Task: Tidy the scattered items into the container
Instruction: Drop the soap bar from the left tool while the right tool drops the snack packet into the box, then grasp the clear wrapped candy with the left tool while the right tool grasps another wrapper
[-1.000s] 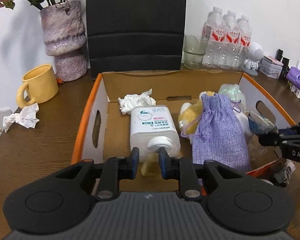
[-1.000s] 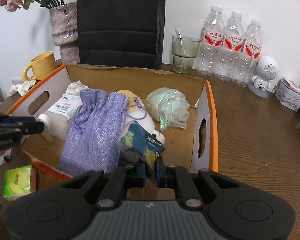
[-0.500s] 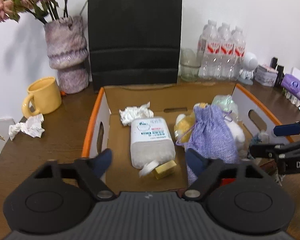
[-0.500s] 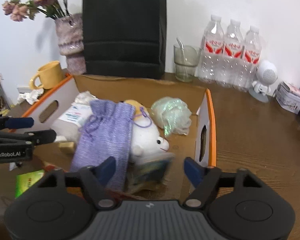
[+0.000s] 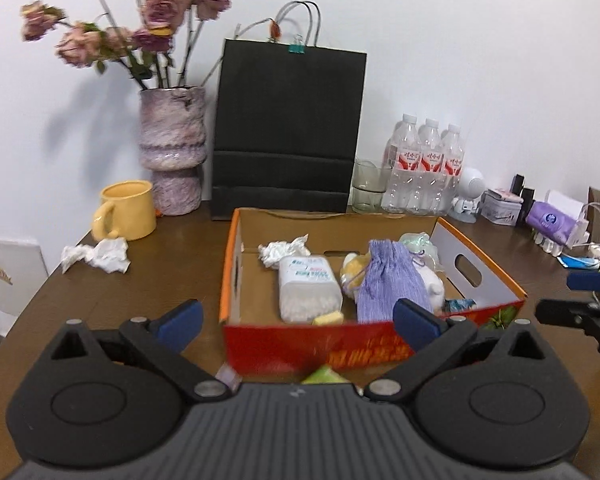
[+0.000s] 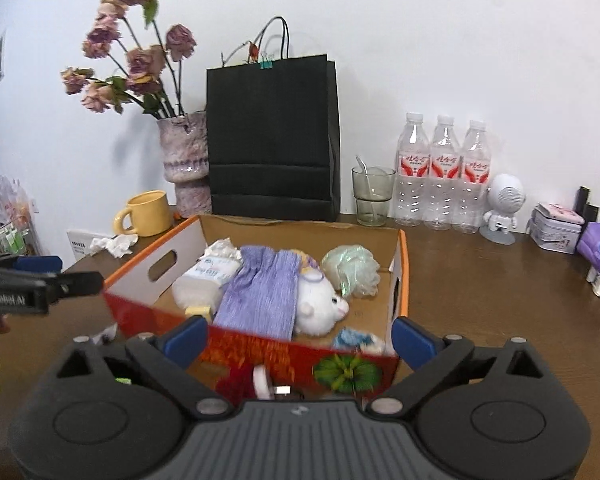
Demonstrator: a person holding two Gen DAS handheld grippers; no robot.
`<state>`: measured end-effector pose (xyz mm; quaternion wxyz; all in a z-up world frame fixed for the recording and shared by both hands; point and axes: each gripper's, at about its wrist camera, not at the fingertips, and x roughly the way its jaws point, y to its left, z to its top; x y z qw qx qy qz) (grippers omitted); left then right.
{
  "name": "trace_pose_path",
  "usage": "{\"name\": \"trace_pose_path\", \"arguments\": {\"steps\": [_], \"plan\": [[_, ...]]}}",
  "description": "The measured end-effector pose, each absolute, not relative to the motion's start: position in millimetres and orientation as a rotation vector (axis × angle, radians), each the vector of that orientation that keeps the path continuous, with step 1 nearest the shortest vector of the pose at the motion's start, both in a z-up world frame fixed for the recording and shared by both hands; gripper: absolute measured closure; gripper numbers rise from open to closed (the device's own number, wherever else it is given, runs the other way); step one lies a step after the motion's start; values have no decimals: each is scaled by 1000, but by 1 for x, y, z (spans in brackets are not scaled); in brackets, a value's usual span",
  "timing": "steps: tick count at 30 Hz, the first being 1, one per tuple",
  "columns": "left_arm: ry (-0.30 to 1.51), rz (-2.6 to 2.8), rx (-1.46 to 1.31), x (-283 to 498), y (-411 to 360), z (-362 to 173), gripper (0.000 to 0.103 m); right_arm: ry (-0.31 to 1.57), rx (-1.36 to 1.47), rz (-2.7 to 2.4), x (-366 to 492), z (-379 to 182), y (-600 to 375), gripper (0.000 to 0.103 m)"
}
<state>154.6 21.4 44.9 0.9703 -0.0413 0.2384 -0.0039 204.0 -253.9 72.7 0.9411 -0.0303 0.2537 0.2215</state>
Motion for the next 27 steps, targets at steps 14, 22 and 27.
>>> {"name": "trace_pose_path", "arguments": {"steps": [14,22,27], "plan": [[557,72,-123,101,54,-2,0,597,11,347,152,13,-289,4],[589,101,-117,107,61,-13,0,642,13,315,155,-4,-291,4],[600,114,-85,122,63,-14,0,642,-14,299,165,-5,-292,4]]}}
